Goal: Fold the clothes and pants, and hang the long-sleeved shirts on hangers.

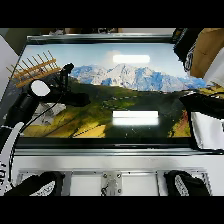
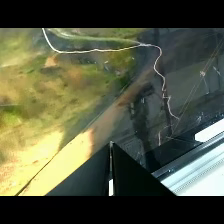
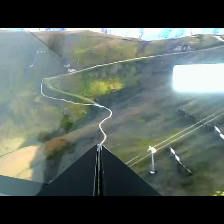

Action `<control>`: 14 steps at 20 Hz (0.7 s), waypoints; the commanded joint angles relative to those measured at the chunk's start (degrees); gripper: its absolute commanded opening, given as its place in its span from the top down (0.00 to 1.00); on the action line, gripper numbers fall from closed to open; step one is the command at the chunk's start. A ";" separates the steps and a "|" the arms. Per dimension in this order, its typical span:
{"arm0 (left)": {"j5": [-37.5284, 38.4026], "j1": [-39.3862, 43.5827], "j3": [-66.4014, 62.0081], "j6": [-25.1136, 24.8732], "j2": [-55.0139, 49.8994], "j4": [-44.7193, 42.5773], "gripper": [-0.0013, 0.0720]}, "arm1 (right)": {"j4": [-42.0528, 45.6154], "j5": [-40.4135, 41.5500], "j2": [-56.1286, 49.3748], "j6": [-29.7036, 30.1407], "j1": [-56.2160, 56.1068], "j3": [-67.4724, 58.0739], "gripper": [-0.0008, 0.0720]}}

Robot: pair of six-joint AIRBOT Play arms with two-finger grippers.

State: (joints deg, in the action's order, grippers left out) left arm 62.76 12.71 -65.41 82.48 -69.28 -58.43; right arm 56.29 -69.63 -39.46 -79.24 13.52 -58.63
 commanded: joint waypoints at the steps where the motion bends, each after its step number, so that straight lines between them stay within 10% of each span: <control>1: 0.00 0.02 0.00 -0.02 0.02 -0.02 0.96 | 0.00 0.00 0.04 -0.02 -0.04 0.02 0.97; 12: -2.14 0.02 -0.04 -0.11 0.02 -0.68 0.96 | 0.00 0.00 0.04 -0.02 -0.04 0.02 0.97; 13: -3.34 -0.52 -0.31 -1.01 0.04 -3.06 0.81 | 0.00 0.00 0.04 -0.02 -0.04 0.02 0.97; 14: -3.54 -1.60 -1.51 -1.09 -0.04 -7.65 0.17 | -0.02 0.00 0.04 -0.02 -0.04 0.02 0.97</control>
State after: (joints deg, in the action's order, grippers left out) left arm 61.08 12.27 -65.80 82.30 -69.28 -60.07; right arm 56.29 -69.63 -39.46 -79.26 13.52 -58.63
